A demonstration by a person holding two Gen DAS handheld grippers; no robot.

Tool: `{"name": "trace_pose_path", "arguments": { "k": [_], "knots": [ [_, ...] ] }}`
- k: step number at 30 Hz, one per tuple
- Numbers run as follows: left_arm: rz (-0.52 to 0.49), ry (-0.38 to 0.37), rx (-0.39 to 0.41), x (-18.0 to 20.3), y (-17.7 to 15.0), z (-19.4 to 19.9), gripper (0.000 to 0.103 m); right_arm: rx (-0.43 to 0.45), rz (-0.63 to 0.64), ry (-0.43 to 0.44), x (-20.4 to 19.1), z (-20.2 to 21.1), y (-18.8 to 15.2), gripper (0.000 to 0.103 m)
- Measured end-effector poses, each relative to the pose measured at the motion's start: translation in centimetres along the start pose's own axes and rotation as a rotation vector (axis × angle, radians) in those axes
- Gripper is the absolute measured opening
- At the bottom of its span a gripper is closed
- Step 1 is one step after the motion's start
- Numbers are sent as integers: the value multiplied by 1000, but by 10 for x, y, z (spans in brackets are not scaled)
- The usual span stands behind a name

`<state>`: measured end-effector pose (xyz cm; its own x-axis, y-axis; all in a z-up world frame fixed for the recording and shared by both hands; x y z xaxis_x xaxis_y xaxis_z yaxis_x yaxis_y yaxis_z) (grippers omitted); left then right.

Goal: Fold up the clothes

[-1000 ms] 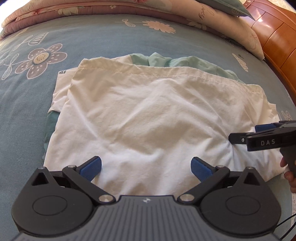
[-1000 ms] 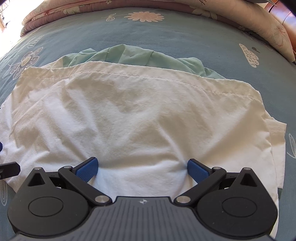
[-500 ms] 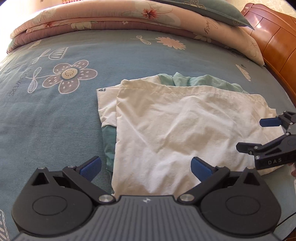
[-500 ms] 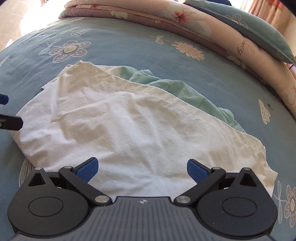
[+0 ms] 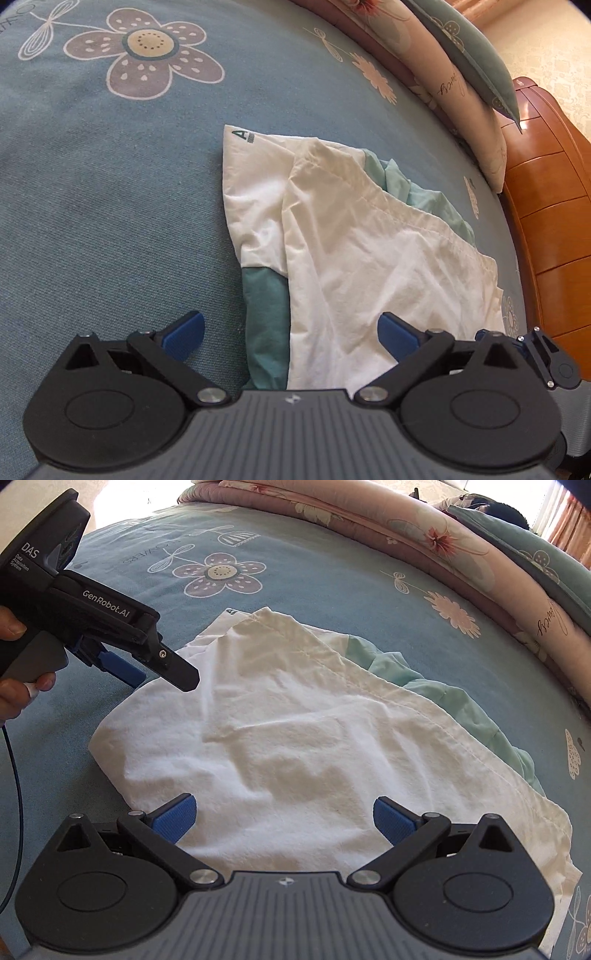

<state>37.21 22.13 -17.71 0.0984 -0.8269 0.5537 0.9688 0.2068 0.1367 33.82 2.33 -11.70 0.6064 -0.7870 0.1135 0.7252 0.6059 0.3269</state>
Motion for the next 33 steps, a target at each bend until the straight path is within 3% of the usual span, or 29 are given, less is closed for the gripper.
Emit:
{"name": "trace_pose_path", "arguments": {
  "k": [7,12,17,21,27,33],
  "knots": [
    [-47,-77,-18,1,18,-11,85,-16,-53,-1,0,-9,4,103],
    [-42,-158,-14,-1,38,-15,84,-12,-104,-12,9,-12,10,103],
    [54,-264,0,-5,53,-21,84,-13,-128,-14,16,-15,17,103],
    [142,-361,-13,-12,39,-21,79,-14,-131,-8,17,-17,19,103],
    [153,-405,-68,-7,5,-29,78,-17,-115,15,12,-18,15,103],
    [136,-417,-49,5,37,-41,77,-12,-133,20,17,-18,15,103]
  ]
}}
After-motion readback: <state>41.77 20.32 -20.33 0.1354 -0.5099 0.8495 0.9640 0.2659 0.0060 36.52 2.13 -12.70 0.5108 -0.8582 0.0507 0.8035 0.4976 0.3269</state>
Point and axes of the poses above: each gripper's, at about its wrist camera, not at the fingertips, and z roughly against the way its jaws point, x to its right, y to its top, the point moved 7 cm from there along -z, roughly the way its jaws point, and after that the axes turned 13 degrees about -x, right-handed, at the moved point
